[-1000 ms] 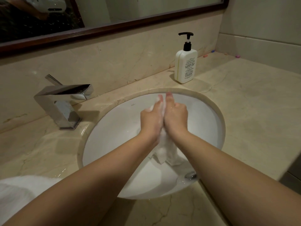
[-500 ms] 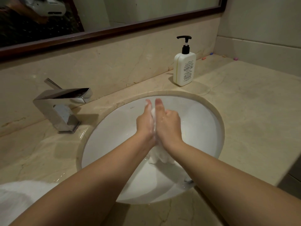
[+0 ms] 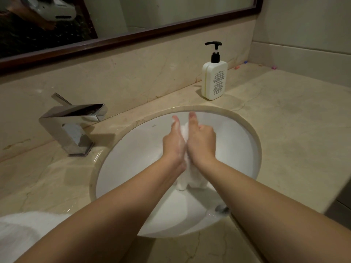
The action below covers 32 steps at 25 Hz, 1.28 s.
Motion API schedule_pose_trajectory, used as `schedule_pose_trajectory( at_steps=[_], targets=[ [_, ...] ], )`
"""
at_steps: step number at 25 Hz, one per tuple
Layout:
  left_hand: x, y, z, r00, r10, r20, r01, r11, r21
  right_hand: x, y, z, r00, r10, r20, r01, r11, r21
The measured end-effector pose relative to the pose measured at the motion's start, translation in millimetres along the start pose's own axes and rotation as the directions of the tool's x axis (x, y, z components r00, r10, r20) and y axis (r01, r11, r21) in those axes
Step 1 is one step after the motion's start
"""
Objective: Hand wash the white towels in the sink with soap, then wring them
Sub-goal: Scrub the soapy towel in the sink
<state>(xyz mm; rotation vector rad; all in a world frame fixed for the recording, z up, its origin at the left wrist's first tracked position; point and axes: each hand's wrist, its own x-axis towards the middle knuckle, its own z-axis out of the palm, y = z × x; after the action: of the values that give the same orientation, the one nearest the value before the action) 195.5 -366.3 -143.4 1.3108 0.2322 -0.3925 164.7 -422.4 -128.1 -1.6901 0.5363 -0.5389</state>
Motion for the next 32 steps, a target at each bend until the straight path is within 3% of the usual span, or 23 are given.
schedule_pose_trajectory(
  at_steps=[2, 6, 9, 13, 16, 20, 24, 28, 32],
  targets=[
    [2.1, 2.6, -3.9, 1.000, -0.019, 0.014, 0.019, 0.999, -0.034, -7.5, 4.1, 4.9, 0.997, -0.044, 0.068, 0.046, 0.999, -0.027],
    [0.7, -3.2, 2.6, 0.998, 0.057, 0.015, -0.058, 0.993, 0.104, 7.3, 2.3, -3.8, 0.999, 0.021, -0.036, -0.022, 0.999, -0.040],
    [8.1, -3.8, -4.0, 0.998, -0.017, 0.059, 0.019, 0.999, -0.032, -10.4, 3.3, 1.3, 0.993, -0.084, 0.081, 0.089, 0.994, -0.059],
    [15.2, -7.2, -1.5, 0.999, -0.023, 0.049, 0.024, 0.999, -0.026, 2.2, -0.7, -3.0, 0.999, -0.052, -0.004, 0.052, 0.997, -0.053],
    [14.5, -5.9, -6.4, 0.998, -0.019, 0.065, 0.025, 0.995, -0.100, -11.7, 3.6, 6.3, 0.988, -0.109, 0.107, 0.119, 0.988, -0.096],
    [12.0, -6.7, 1.9, 0.993, -0.028, 0.118, 0.030, 1.000, -0.009, 9.8, -0.2, -6.8, 1.000, -0.001, -0.029, -0.001, 0.998, -0.068],
    [18.6, -8.1, -3.8, 0.997, -0.025, 0.073, 0.033, 0.992, -0.120, -9.6, 1.6, 1.4, 0.987, -0.112, 0.112, 0.121, 0.989, -0.079],
    [10.9, -7.6, 3.6, 0.992, -0.050, 0.118, 0.052, 0.999, -0.012, 8.2, -1.2, -6.5, 1.000, 0.004, -0.027, -0.005, 0.999, -0.051],
    [11.1, -9.0, -3.9, 0.988, -0.084, 0.132, 0.097, 0.991, -0.095, -10.2, 1.3, -1.2, 0.994, -0.066, 0.085, 0.071, 0.996, -0.055]
  ],
)
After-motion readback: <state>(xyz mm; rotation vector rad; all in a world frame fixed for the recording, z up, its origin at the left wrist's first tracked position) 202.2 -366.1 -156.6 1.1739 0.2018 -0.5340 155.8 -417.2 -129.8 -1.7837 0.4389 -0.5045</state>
